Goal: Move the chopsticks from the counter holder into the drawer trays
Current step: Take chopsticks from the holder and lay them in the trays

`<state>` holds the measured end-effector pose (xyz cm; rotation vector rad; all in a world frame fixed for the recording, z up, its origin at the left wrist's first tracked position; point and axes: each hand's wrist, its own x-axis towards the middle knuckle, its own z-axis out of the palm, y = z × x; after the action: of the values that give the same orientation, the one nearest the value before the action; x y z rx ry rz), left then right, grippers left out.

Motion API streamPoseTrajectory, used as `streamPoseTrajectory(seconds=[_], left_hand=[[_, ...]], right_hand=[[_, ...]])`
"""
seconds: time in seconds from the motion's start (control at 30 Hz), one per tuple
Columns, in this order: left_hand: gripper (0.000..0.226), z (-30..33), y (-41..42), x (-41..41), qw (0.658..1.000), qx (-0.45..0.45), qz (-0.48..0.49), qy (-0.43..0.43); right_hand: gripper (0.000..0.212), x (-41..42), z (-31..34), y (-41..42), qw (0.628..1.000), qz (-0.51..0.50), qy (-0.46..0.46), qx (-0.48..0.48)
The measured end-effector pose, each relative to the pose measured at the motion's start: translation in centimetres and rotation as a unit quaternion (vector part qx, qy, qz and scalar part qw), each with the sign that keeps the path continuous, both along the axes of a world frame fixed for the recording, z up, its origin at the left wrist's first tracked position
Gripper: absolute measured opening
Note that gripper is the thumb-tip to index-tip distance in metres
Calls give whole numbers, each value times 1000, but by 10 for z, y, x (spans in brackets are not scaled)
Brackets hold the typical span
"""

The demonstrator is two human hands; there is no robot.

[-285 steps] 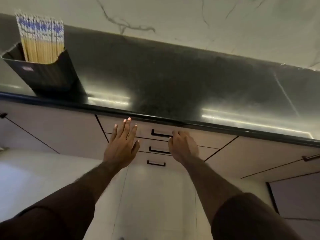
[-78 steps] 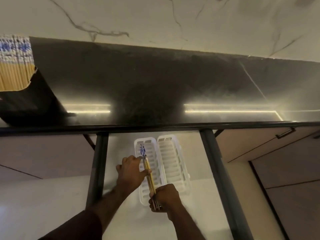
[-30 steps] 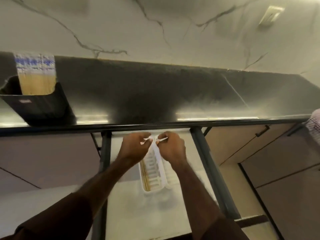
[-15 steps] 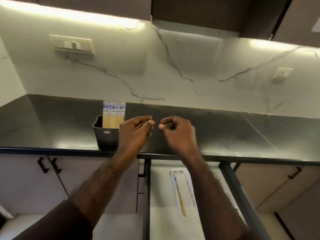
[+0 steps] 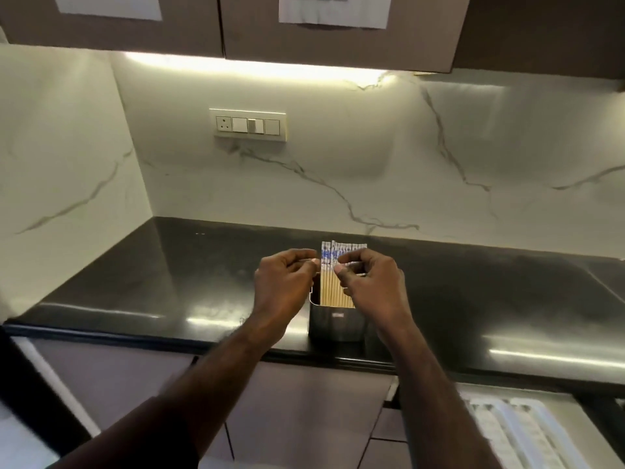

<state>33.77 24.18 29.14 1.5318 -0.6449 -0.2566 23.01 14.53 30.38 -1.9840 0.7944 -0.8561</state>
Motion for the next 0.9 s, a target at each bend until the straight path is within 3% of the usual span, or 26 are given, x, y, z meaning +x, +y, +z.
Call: streamPoseTrajectory(seconds=[0.33, 0.47, 0.67, 0.9], left_hand=[[20, -50, -63, 79, 999, 43, -14, 3], [22, -72, -102, 105, 996, 82, -19, -4], [31, -98, -154, 134, 991, 127, -45, 24], [29, -118, -179, 149, 989, 107, -58, 85]], right_hand=[[10, 71, -45, -55, 998, -23, 60, 22], [18, 94, -67, -86, 993, -23, 98, 57], [30, 123, -93, -122, 983, -22, 149, 105], [33, 134, -107, -138, 979, -22, 168, 115]])
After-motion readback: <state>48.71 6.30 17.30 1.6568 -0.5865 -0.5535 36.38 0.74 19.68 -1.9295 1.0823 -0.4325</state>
